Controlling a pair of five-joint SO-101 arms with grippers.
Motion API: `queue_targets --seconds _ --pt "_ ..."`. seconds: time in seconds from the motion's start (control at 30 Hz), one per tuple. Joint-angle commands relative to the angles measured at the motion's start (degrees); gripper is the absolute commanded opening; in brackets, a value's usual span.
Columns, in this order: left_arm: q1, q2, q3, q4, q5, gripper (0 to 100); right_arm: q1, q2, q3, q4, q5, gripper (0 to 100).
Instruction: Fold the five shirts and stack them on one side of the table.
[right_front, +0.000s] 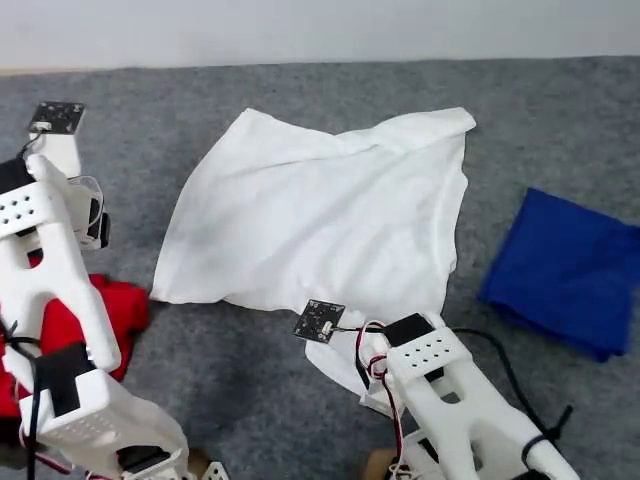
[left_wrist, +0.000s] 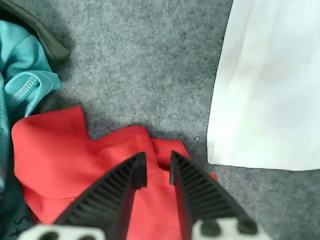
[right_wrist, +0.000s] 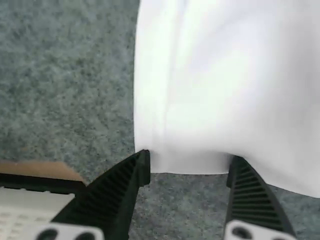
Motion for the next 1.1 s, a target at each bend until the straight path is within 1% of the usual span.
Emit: queue_targets --seconds 0.0,0.23,0.37,0.53,0.73,0.8,0.93,1.0,1.07 --pt "0.09 -2.64 -0.22 -0.7 0.53 9 -0.48 -0.92 0.7 -1.45 0.18 24.3" --pt "-0.09 -2.64 0.48 -0.7 0.53 9 -0.66 7.96 -2.02 -3.03 0.18 6.0" --pt "-0.09 -2.73 1.98 -0.62 0.53 9 -0.48 12.44 -4.84 -2.86 0.18 1.2" --pt "-0.09 -2.73 2.95 -0.7 0.53 9 -0.31 13.32 -8.09 -1.45 0.18 1.0" --pt "-0.18 -3.25 2.86 -0.44 0.0 9 -0.04 13.32 -15.56 5.32 0.18 1.0" --pt "0.0 -3.25 2.86 -0.35 -2.46 9 1.45 13.32 -18.99 7.6 0.18 1.0" --pt "0.53 -2.55 3.21 -1.05 -8.0 9 7.16 13.32 -25.14 11.56 0.18 1.0" --pt "2.29 -2.55 5.14 -1.58 -12.22 9 10.33 13.32 -27.78 12.97 0.18 1.0" --pt "5.54 -2.55 7.43 -1.14 -16.09 9 13.05 13.32 -29.45 13.23 0.35 1.0"
